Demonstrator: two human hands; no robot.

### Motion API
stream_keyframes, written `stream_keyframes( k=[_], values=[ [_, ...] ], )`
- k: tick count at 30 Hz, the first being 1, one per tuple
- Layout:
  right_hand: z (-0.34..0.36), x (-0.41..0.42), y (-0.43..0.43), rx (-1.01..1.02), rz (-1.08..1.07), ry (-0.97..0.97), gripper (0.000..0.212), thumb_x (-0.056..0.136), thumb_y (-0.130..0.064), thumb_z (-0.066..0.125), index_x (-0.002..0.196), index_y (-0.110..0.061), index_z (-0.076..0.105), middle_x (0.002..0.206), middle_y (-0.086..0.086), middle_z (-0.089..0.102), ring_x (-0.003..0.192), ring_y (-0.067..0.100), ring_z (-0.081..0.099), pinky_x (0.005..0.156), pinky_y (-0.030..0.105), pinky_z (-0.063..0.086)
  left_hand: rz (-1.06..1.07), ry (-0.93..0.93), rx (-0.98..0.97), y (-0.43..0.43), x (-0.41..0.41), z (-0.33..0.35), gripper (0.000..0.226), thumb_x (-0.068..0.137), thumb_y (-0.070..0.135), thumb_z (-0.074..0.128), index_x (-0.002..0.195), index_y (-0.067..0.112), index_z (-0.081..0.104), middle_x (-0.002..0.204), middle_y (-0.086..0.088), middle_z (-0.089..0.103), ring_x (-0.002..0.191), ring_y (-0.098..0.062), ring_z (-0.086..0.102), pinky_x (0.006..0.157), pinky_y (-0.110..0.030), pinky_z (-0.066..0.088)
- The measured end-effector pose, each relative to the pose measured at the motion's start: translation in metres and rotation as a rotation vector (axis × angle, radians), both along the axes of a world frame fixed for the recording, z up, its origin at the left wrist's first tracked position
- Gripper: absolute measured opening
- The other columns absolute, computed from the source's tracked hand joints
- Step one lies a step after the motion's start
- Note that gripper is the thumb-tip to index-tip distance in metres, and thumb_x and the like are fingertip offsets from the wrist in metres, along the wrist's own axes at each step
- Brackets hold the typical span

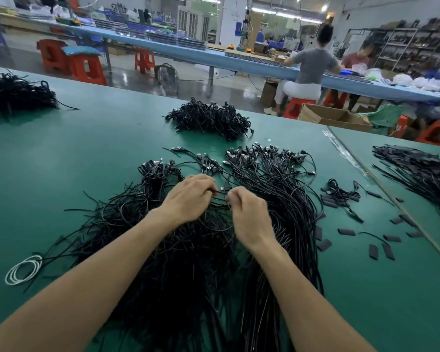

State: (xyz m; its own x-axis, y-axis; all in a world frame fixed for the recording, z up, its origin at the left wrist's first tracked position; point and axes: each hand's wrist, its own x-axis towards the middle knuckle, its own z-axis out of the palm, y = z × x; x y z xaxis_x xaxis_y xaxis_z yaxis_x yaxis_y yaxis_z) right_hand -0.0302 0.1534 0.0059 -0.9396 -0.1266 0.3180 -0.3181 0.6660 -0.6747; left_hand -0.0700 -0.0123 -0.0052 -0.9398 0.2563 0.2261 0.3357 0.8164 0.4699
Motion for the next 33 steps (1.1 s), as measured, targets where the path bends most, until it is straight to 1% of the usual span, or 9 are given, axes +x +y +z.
stream_keyframes(
  k=[4,6,8,13,17,22,27,29,33],
  values=[
    [0.021,0.02,0.01,-0.158,0.104,0.141,0.014,0.101,-0.027,0.057,0.101,-0.022,0.07,0.086,-0.018,0.065,0.08,-0.003,0.059,0.069,0.012,0.044,-0.014,0.09,0.276,-0.007,0.021,0.007,0.018,0.099,0.028,0.047,0.091,0.018,0.061,0.111,-0.006,0.068,0.093,-0.011,0.06,0.086,-0.032,0.051],
    [0.02,0.027,0.021,-0.084,0.179,0.135,0.02,0.099,-0.035,0.058,0.107,-0.022,0.071,0.094,-0.02,0.066,0.09,-0.004,0.061,0.078,0.012,0.048,0.132,0.282,0.546,-0.008,0.034,0.01,0.031,0.099,0.038,0.045,0.073,0.021,0.049,0.07,-0.003,0.06,0.054,-0.01,0.052,0.048,-0.019,0.042],
    [0.008,0.027,0.04,0.16,0.157,0.03,0.029,0.1,-0.042,0.051,0.108,-0.02,0.069,0.096,-0.016,0.063,0.093,0.004,0.06,0.082,0.022,0.049,0.296,0.452,0.75,-0.012,0.046,0.013,0.038,0.103,0.031,0.046,0.066,0.024,0.04,0.053,0.005,0.043,0.042,-0.02,0.047,0.035,-0.015,0.028],
    [-0.025,0.022,0.087,0.438,-0.118,-0.171,0.037,0.105,-0.041,0.04,0.093,-0.017,0.067,0.108,-0.001,0.059,0.1,0.02,0.054,0.088,0.036,0.047,0.634,0.473,0.806,-0.034,0.058,0.007,0.049,0.1,0.022,0.055,0.058,0.023,0.031,0.05,0.005,0.032,0.043,-0.007,0.03,0.043,-0.023,0.025],
    [-0.011,0.016,0.09,0.354,-0.321,-0.077,0.05,0.105,-0.046,0.027,0.081,-0.015,0.058,0.076,0.001,0.065,0.068,0.02,0.062,0.07,0.044,0.056,0.698,0.301,0.69,-0.05,0.056,-0.004,0.046,0.095,0.024,0.058,0.057,0.018,0.033,0.049,0.002,0.034,0.046,-0.017,0.029,0.05,-0.029,0.024],
    [0.059,0.013,0.045,-0.201,-0.146,0.193,0.039,0.106,-0.038,0.036,0.084,-0.019,0.062,0.069,-0.004,0.065,0.059,0.003,0.062,0.058,0.016,0.049,0.529,0.126,0.331,-0.041,0.054,-0.01,0.053,0.103,0.047,0.042,0.059,0.018,0.037,0.052,0.001,0.045,0.048,-0.019,0.045,0.051,-0.028,0.027],
    [0.124,0.038,0.005,-0.516,0.137,0.479,0.023,0.106,-0.031,0.042,0.093,-0.028,0.061,0.053,-0.018,0.05,0.042,0.005,0.039,0.04,0.029,0.032,0.53,-0.014,0.268,-0.03,0.056,-0.016,0.06,0.102,0.059,0.022,0.064,0.017,0.042,0.064,-0.002,0.059,0.061,-0.023,0.057,0.06,-0.035,0.039],
    [0.13,0.043,0.002,-0.418,0.259,0.588,0.021,0.103,-0.026,0.047,0.102,-0.018,0.067,0.057,-0.025,0.05,0.043,-0.002,0.04,0.045,0.009,0.027,0.56,-0.054,0.2,-0.03,0.056,-0.017,0.064,0.101,0.062,0.016,0.066,0.019,0.046,0.069,-0.002,0.061,0.066,-0.025,0.058,0.067,-0.04,0.043],
    [0.1,0.038,0.019,0.206,0.109,0.367,0.026,0.105,-0.037,0.046,0.112,-0.022,0.066,0.071,-0.019,0.056,0.054,-0.003,0.052,0.052,0.011,0.038,0.611,0.017,0.284,-0.034,0.056,-0.013,0.06,0.103,0.058,0.02,0.07,0.017,0.048,0.068,-0.003,0.059,0.063,-0.019,0.054,0.062,-0.036,0.038]
  ],
)
